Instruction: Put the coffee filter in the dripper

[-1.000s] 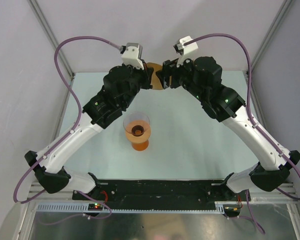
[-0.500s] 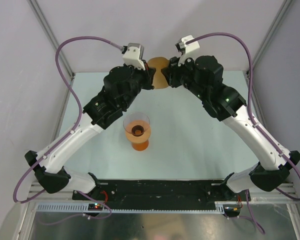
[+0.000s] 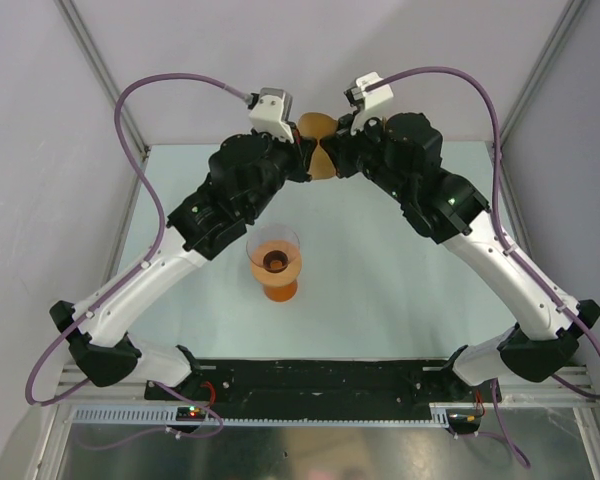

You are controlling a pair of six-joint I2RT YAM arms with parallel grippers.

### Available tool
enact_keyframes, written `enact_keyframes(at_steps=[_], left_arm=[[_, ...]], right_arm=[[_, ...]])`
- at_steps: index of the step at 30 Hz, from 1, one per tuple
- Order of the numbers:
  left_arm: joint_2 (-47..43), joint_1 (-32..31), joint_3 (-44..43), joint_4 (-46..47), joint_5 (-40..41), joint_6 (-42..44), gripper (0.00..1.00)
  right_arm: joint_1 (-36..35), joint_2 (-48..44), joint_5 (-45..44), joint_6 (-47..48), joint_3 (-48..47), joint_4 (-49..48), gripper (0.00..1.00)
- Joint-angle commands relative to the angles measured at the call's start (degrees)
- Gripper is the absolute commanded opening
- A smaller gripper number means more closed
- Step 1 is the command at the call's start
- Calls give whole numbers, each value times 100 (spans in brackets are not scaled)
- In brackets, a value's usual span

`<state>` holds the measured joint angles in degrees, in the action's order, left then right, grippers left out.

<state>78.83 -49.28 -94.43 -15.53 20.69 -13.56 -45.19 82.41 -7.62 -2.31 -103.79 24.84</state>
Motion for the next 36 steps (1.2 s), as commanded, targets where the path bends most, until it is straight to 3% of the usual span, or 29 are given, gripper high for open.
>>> enact_keyframes(at_steps=[1, 4, 8, 11, 13, 17, 20, 23, 27, 36], left_arm=[[-66, -64, -57, 208, -238, -85, 0], [-167, -69, 16, 200, -433, -8, 0], [-578, -43, 350, 202, -698, 448, 20], [-1130, 116, 713, 184, -1460, 980, 42], [-1543, 352, 939, 90, -2437, 1447, 55], [-2184, 1074, 1326, -314, -4336, 1997, 72], [-2268, 1509, 1347, -1226, -5305, 2589, 76], [-2247, 1679, 1369, -1727, -5799, 3102, 78], [-2002, 1707, 1219, -1830, -6289, 3068, 73], [-1475, 1466, 726, -1827, -6950, 2511, 63]], right_arm=[[-52, 18, 38, 22, -263, -175, 0], [22, 5, 73, 2, -251, -145, 0], [379, -142, 514, 3, -151, -52, 0], [988, -467, 2092, -127, 297, -183, 0], [1531, -646, 3496, -309, 627, -441, 0], [2380, -777, 5810, -747, 1034, -1014, 0], [2751, -759, 7287, -1319, 1251, -1696, 0], [2747, -719, 8070, -1905, 1394, -2291, 0], [2553, -746, 8386, -1961, 1525, -2531, 0], [2148, -666, 8285, -389, 1131, -958, 0]])
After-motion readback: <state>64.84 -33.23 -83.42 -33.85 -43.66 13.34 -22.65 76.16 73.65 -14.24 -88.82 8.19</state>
